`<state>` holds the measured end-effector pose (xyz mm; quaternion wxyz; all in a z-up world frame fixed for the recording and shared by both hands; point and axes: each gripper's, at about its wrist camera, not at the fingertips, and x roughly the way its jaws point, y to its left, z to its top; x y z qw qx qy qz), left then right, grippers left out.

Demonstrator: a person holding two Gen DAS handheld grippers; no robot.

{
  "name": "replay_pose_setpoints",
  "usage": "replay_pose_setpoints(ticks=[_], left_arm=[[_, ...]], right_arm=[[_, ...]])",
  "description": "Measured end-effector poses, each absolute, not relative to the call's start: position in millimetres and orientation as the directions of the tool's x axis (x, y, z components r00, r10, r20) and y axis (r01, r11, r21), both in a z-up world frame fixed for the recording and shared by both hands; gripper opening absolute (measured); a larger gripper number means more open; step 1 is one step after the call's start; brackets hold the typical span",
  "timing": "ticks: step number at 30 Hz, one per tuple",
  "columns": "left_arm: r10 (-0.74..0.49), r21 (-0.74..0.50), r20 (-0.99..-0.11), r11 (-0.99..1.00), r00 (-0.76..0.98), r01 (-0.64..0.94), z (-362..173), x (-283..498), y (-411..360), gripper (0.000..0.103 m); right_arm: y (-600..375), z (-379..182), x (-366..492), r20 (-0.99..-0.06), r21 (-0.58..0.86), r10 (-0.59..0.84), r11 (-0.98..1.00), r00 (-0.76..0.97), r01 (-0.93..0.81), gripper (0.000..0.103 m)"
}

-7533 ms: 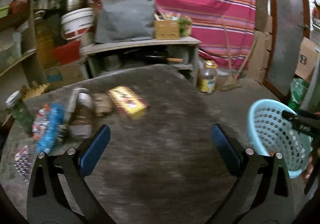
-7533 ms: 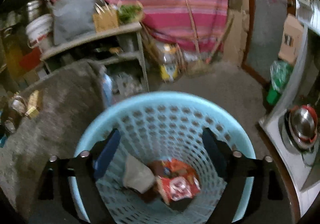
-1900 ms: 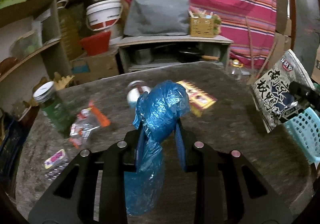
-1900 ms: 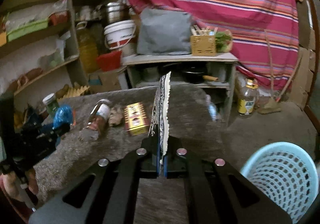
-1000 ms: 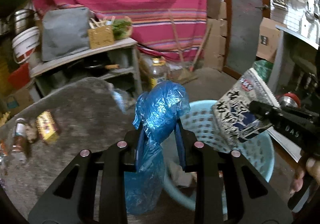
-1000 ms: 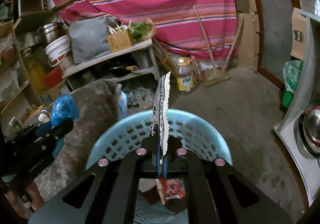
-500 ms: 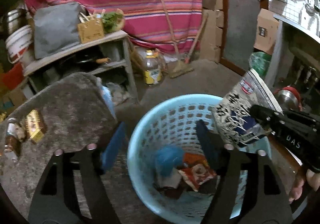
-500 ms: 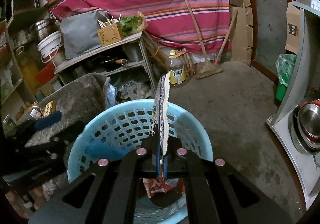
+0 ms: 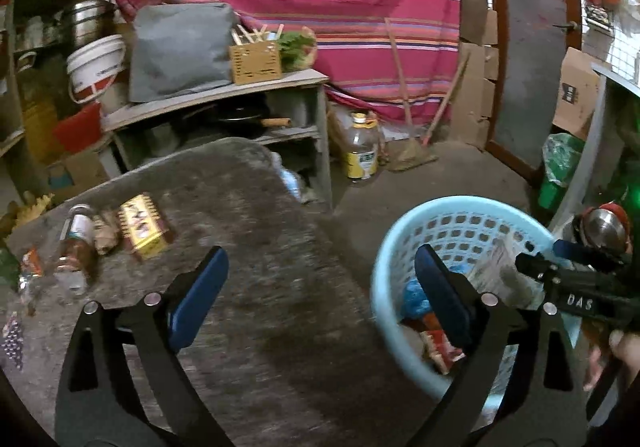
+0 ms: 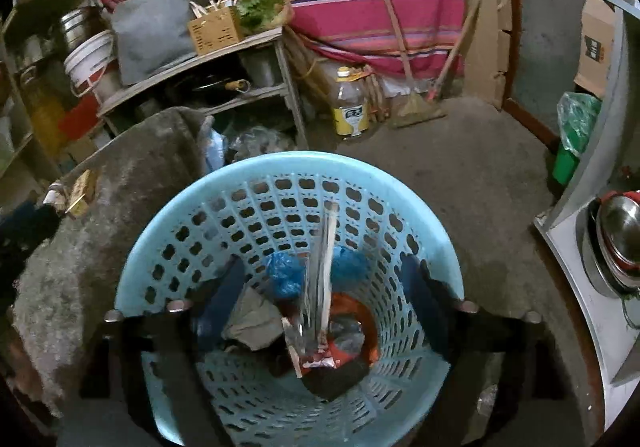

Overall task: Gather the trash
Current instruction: 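Move both tools back over the table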

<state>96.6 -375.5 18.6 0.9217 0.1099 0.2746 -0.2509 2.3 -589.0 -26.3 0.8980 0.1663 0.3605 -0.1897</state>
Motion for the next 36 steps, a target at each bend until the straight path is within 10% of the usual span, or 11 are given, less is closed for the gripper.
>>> replay_pose_setpoints(ticks=[18,36], left_arm=[[-0.245,0.067,-0.53,0.942,0.812,0.328,30.6,141.8,-209.1,0.097],[-0.066,0.049,-0.552,0.992,0.831,0.112,-3.7,198.6,-68.1,0.097]], right_arm=[[-461.4,37.7,47.3,-0.488,0.106,-0.224,0.944,0.844,0.312,0.087],[-309.8,10.8,140.8,-0.528,0.054,-0.008,0.998,0.849,0.043,0.091]])
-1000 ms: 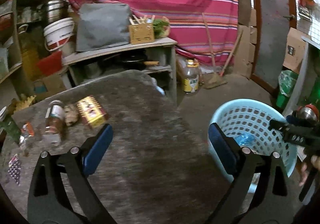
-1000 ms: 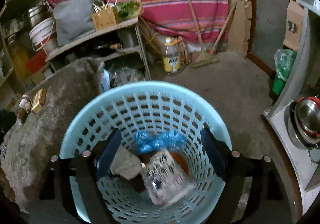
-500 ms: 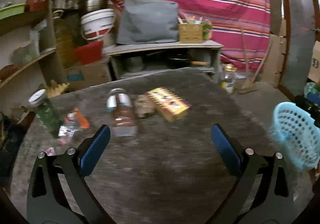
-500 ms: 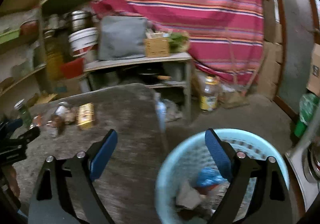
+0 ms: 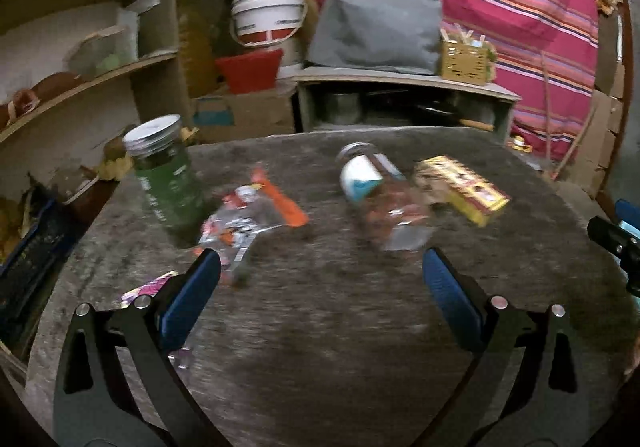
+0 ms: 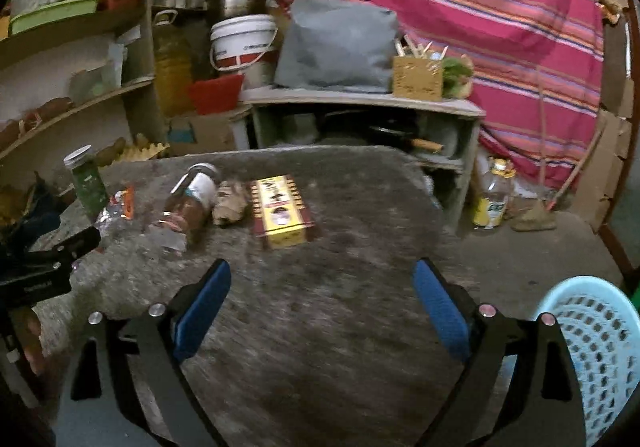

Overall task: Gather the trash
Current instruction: 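Move both tools back over the table, then grasp the clear snack bag with orange top using the left tool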

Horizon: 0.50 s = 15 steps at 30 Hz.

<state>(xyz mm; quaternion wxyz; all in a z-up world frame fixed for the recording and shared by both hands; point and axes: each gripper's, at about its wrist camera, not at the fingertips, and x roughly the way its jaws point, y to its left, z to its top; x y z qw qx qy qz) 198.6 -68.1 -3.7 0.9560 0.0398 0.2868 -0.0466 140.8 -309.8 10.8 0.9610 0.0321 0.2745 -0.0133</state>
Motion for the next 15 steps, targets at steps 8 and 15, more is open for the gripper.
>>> replay_pose_setpoints(ticks=[8,15], left_arm=[[-0.038,0.021,-0.572,0.998,0.819,0.061,-15.1,223.2,-27.8,0.097],[-0.06,-0.007,-0.657,0.997,0.752,0.074,-31.2,261.4,-20.8,0.088]], right_arm=[[-275.1,7.7,173.5,-0.522,0.054,0.026,0.999,0.852,0.003,0.091],[-272.1,1.5,192.1,-0.541,0.066,0.025,0.998,0.84,0.012,0.091]])
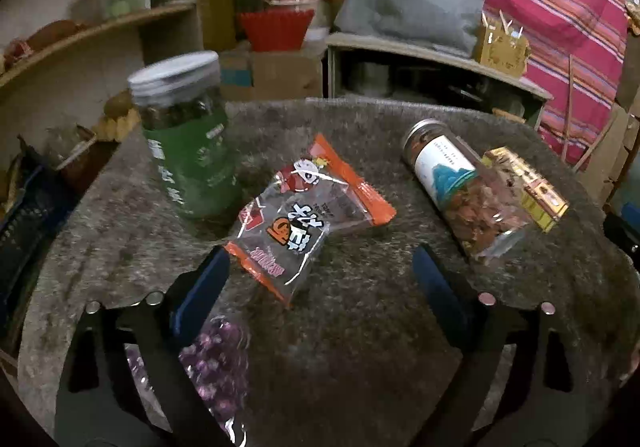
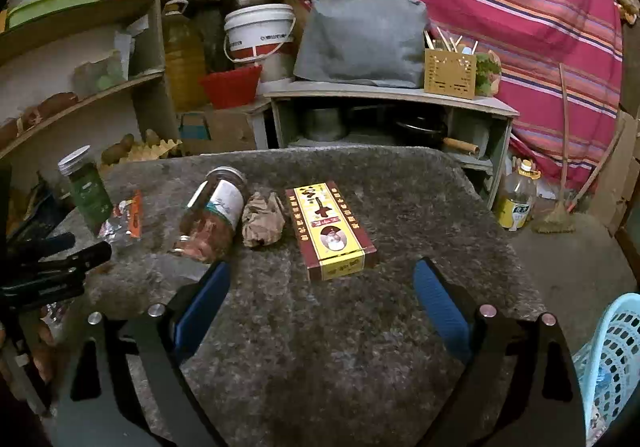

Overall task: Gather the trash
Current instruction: 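Grasp the clear snack bag with orange top using the left tool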

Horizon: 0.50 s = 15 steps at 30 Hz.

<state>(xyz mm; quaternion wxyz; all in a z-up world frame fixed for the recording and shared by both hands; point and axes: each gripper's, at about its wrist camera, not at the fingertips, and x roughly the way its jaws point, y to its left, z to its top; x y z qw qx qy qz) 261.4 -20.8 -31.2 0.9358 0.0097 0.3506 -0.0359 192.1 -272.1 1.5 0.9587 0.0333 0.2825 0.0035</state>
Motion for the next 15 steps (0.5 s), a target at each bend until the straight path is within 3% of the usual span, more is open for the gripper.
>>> replay_pose_setpoints(ticks=[6,9,11,15], left_arm=[[-0.006,0.066,-0.684,0.995,0.73,0.071,-39.5,282.8,-24.7,0.076],[0.018,0.101,-0.697,0.992,0.717,0.074,-43.1,291.1,-25.9,0.058],[0.009,0.095,-0.714,0.992,0.7,0.084,-46.2,296.4,-25.5,0.036],[0.012,0.095,-0.723,0.992,0.69,0.082,-47.7,298.5,-22.7,0.022]], right_arm=[[-274.7,-3.6,203.9,-0.561,0.061,0.015,0.998,0.828,0.023,0.091],[-275.7,-6.0,208.0,-0.572,0.068,0.015,0.997,0.82,0.029,0.091],[-274.5,-5.9,209.4,-0.572,0.066,0.015,0.997,0.82,0.028,0.091],[-270.2,-5.5,211.9,-0.575,0.054,0.016,0.998,0.818,0.018,0.091]])
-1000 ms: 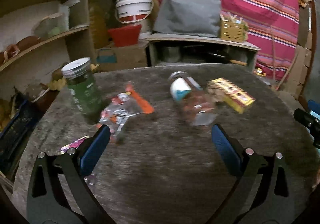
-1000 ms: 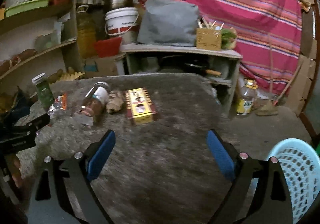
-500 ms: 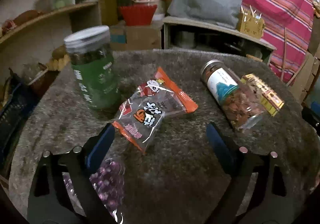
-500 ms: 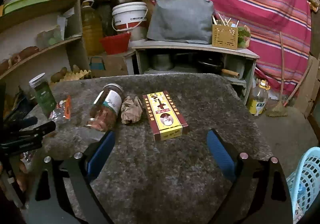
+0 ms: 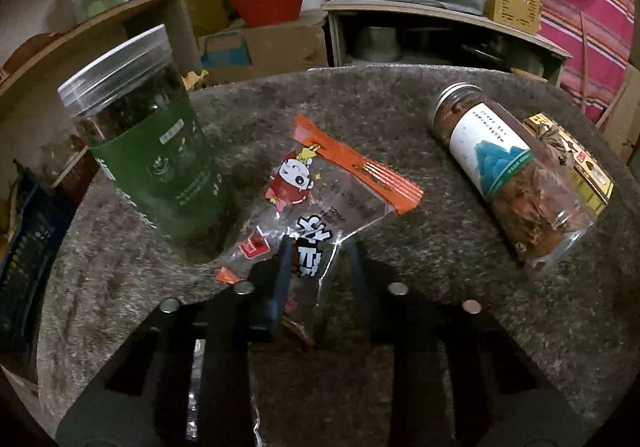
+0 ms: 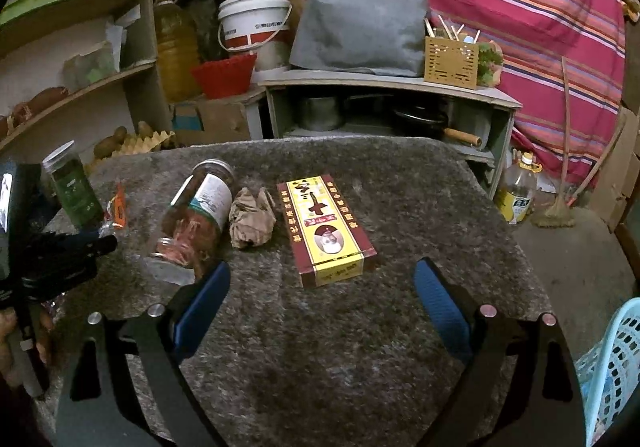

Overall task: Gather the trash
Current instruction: 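Grasp the clear snack bag with orange top using the left tool, then grasp the crumpled brown paper with the right tool while the left tool holds the snack bag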

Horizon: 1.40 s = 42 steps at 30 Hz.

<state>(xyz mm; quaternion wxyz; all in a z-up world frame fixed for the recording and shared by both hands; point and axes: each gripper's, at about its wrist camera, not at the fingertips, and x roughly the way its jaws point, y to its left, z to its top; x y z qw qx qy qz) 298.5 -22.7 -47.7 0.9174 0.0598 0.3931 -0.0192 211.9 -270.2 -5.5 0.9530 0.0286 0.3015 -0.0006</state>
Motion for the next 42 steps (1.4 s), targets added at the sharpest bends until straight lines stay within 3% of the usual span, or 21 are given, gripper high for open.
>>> replay_pose_setpoints(ticks=[4,16,27,29,31,42], left_arm=[[0.02,0.097,-0.709,0.993,0.705,0.069,-40.9,291.1,-20.5,0.016],[-0.003,0.133,-0.593,0.986,0.805,0.101,-0.2,247.2,-23.8,0.014],[-0.038,0.097,-0.607,0.988,0.794,0.122,-7.1,262.7,-17.5,0.014],[-0.045,0.076,-0.622,0.99,0.781,0.117,-11.6,268.9,-14.4,0.014],[-0.046,0.065,-0.631,0.992,0.774,0.112,-14.5,273.7,-12.5,0.014],[-0.048,0.055,-0.643,0.993,0.765,0.109,-21.1,288.9,-13.1,0.014]], right_arm=[[-267.0,-4.6,213.7,-0.572,0.048,0.015,0.999,0.82,0.015,0.091],[-245.1,9.0,229.2,-0.577,0.003,-0.032,0.999,0.816,0.042,0.091],[-205.3,2.3,260.5,-0.592,-0.124,-0.081,0.992,0.802,0.009,0.09],[-202.3,-3.6,268.2,-0.606,-0.135,-0.076,0.991,0.792,-0.009,0.078],[-202.5,-9.8,276.3,-0.631,-0.124,-0.068,0.992,0.773,-0.014,0.072],[-206.6,-18.5,300.0,-0.693,-0.056,-0.012,0.998,0.72,-0.037,0.059]])
